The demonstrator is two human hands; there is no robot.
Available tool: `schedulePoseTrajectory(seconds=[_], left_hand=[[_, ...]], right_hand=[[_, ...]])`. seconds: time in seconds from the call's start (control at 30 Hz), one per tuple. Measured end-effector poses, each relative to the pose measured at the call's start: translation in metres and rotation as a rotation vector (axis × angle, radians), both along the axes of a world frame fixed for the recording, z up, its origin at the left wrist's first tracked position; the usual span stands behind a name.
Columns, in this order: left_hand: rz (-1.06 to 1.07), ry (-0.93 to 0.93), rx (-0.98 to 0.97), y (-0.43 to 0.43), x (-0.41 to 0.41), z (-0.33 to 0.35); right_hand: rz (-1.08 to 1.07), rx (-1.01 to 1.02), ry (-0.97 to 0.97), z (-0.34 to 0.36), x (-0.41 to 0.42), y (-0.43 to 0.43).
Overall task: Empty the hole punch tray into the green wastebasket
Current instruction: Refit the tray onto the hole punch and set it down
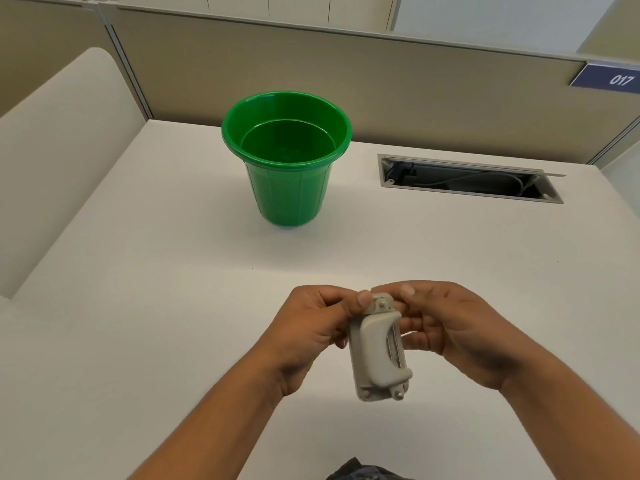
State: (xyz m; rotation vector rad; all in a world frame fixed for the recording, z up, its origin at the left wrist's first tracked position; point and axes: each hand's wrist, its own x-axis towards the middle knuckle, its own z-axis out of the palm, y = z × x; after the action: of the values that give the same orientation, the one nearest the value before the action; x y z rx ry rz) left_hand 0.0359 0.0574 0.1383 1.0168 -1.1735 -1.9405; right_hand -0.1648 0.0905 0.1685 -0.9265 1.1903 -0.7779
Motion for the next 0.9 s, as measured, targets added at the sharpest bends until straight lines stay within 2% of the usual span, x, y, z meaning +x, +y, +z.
schedulePoseTrajectory(seconds=[0.13, 0.27, 0.47, 0.57, 0.73, 0.9], left_hand=[[-0.002, -0.096, 0.079, -0.001, -0.005, -0.001], [0.075, -0.047, 0.156, 0.002, -0.006, -0.004], [0.048, 0.022, 0.178, 0.018, 0.002, -0.017], [0.121, -0.039, 0.097, 0.024, -0.001, -0.023], [0.274, -0.167, 0.062, 0.02, -0.006, -0.034], [0.22, -0.242, 0.067, 0.012, -0.004, -0.047]], right_hand=[[-0.018, 0.023, 0.02, -0.009, 0.011, 0.0], [-0.127, 0.069, -0.068, -0.018, 0.013, 0.003], [-0.499, 0.083, -0.279, -0.033, 0.012, 0.01], [-0.597, 0.038, -0.267, -0.045, 0.014, 0.018], [-0.524, 0.066, -0.252, -0.056, 0.013, 0.034], [-0.342, 0.054, -0.002, -0.061, 0.008, 0.036]])
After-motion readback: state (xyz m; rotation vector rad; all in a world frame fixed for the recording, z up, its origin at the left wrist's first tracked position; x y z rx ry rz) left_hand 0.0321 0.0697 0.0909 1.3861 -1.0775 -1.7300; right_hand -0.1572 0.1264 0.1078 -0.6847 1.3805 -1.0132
